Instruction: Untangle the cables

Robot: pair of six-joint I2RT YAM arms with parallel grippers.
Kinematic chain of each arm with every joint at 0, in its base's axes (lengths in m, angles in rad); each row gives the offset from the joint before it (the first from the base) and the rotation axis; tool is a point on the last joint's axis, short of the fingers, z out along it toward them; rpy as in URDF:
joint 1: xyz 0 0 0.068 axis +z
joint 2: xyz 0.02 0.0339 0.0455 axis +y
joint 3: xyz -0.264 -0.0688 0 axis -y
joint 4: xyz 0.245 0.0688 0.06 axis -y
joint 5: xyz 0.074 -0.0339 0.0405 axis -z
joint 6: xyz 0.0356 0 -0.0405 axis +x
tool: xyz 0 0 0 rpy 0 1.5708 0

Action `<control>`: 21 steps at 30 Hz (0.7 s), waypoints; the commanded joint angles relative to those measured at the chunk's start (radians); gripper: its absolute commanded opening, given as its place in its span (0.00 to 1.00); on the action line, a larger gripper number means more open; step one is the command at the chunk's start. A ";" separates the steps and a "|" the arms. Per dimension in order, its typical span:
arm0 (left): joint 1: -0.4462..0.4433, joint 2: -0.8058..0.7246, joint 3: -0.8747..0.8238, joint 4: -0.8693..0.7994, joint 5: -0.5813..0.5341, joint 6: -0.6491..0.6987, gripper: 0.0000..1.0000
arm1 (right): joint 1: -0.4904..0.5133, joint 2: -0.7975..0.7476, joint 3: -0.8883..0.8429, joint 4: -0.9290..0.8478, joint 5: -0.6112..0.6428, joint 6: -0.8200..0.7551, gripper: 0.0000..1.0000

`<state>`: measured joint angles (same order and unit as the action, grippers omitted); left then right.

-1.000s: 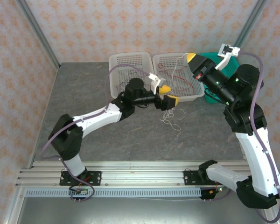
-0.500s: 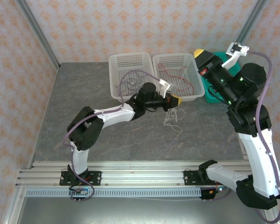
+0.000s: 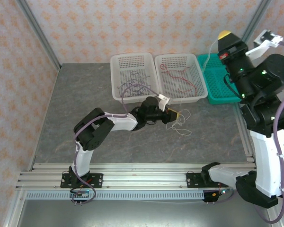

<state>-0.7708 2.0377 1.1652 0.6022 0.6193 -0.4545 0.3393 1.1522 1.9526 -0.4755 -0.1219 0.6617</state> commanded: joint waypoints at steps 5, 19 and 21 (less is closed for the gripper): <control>-0.004 -0.011 -0.022 0.024 -0.033 0.000 0.26 | -0.019 0.089 0.130 -0.002 0.049 -0.034 0.00; -0.002 -0.020 -0.207 0.195 -0.068 -0.056 0.18 | -0.098 0.455 0.771 -0.260 0.047 -0.038 0.00; -0.002 -0.039 -0.223 0.231 -0.057 -0.069 0.22 | -0.098 0.461 0.771 -0.260 0.020 -0.030 0.00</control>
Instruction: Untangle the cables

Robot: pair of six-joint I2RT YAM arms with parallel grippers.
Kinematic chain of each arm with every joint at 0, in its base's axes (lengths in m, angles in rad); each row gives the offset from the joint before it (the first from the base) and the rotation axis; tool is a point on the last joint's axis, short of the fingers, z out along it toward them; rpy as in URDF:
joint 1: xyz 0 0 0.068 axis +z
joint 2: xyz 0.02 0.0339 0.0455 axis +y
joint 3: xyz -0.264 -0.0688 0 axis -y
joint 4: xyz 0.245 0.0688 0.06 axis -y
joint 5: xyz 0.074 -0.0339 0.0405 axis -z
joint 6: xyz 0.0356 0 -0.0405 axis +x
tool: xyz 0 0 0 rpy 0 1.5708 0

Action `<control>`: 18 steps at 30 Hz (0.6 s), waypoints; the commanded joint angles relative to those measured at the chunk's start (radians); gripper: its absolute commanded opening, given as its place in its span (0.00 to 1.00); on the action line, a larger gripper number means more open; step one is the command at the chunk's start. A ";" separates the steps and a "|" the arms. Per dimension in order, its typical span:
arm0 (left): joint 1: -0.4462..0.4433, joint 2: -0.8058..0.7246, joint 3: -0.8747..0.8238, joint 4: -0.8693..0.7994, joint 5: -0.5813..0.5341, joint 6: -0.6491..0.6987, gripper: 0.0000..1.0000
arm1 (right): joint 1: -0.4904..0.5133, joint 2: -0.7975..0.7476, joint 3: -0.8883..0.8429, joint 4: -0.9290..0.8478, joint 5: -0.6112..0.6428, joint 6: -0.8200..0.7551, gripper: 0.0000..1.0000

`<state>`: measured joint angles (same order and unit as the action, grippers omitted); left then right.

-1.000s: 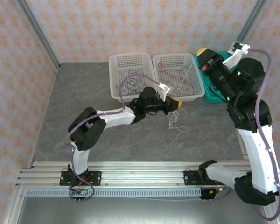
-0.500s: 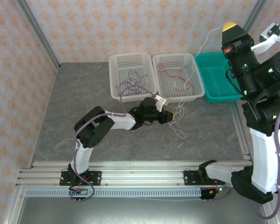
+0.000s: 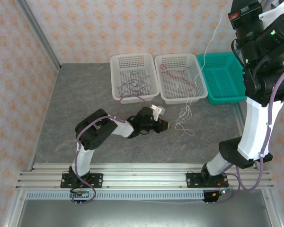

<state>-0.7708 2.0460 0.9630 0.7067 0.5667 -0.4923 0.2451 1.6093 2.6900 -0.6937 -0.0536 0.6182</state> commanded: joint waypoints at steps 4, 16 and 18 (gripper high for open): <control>-0.002 -0.116 -0.012 0.143 0.008 -0.066 0.58 | -0.004 0.021 0.034 -0.056 -0.114 0.035 0.00; -0.030 0.034 0.367 -0.063 0.053 0.017 0.93 | -0.004 0.024 0.036 -0.086 -0.161 0.030 0.00; -0.040 0.085 0.425 -0.068 0.088 0.011 0.92 | -0.004 0.019 0.036 -0.088 -0.157 0.023 0.00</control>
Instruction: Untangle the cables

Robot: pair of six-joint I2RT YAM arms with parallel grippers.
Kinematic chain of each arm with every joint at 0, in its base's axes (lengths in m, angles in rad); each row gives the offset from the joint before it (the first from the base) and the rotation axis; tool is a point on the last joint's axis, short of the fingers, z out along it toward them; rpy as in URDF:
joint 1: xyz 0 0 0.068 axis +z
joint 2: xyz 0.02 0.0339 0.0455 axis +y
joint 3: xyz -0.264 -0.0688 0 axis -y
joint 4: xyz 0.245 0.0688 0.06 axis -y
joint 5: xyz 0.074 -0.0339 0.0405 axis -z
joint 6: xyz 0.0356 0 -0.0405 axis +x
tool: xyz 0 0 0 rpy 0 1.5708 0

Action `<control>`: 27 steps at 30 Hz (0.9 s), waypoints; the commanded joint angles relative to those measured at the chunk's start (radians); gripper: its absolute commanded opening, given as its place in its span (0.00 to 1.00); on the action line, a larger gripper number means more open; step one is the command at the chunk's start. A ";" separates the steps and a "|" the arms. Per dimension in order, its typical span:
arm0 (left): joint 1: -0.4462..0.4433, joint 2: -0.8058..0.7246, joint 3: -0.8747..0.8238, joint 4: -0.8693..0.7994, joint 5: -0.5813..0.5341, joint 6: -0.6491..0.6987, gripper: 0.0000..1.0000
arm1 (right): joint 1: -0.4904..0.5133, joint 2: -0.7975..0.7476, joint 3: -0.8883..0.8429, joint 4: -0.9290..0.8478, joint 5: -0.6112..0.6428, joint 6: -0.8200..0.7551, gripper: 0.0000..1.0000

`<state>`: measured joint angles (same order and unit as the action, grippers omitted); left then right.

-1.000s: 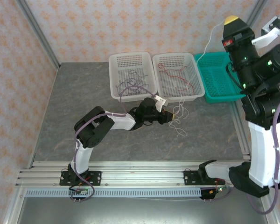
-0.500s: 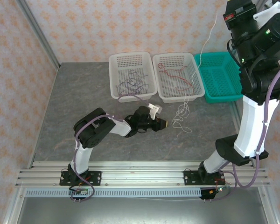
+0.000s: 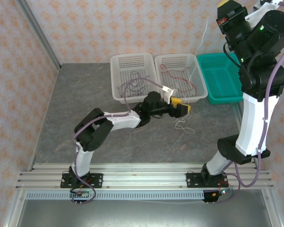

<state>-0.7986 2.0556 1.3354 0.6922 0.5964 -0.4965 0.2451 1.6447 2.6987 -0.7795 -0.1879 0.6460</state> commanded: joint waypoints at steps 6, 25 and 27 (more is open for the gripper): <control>-0.052 0.166 0.125 -0.109 0.040 0.047 0.85 | -0.004 -0.028 0.026 -0.007 -0.022 -0.009 0.00; 0.042 0.038 -0.337 0.027 -0.098 -0.033 0.00 | -0.004 -0.085 0.070 0.080 0.262 -0.120 0.00; 0.072 -0.001 -0.427 0.027 -0.111 -0.028 0.00 | -0.004 -0.097 0.069 0.108 0.325 -0.156 0.00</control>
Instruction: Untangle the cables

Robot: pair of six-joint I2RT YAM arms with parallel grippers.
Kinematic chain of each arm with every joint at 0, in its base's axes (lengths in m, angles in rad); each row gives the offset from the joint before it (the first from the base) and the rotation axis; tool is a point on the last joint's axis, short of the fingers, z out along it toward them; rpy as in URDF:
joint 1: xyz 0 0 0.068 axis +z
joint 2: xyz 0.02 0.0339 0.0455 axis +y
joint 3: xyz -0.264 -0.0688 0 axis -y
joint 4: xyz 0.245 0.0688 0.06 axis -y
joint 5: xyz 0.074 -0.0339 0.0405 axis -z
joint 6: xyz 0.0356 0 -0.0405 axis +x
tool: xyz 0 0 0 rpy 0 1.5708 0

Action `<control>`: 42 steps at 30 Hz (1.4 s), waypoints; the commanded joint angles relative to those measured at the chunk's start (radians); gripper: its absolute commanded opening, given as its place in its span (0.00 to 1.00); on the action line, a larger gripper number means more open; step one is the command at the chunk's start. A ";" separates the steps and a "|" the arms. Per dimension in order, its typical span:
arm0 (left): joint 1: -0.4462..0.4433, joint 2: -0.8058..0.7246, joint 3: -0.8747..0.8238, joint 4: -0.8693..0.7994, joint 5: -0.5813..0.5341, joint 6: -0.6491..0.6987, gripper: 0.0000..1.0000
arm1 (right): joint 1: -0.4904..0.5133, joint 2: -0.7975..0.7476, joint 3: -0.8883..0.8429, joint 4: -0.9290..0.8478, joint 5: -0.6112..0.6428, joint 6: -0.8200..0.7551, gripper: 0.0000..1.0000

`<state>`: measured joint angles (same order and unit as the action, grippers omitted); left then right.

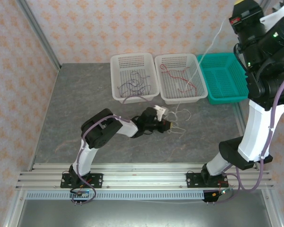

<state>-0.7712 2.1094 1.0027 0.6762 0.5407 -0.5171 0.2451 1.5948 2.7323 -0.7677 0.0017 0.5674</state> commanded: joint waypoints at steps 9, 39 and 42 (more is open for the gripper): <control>0.092 -0.130 -0.249 0.067 -0.081 0.009 0.00 | -0.004 -0.049 0.033 0.126 0.181 -0.161 0.00; 0.087 -0.930 -0.300 -0.523 -0.275 0.214 1.00 | -0.267 0.393 0.093 0.110 0.261 -0.066 0.00; 0.087 -0.940 -0.333 -0.500 -0.275 0.191 1.00 | -0.319 0.426 0.094 0.065 0.232 0.005 0.00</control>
<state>-0.6853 1.1843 0.7006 0.1986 0.2943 -0.3382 -0.0326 2.0155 2.7876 -0.6811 0.2554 0.5152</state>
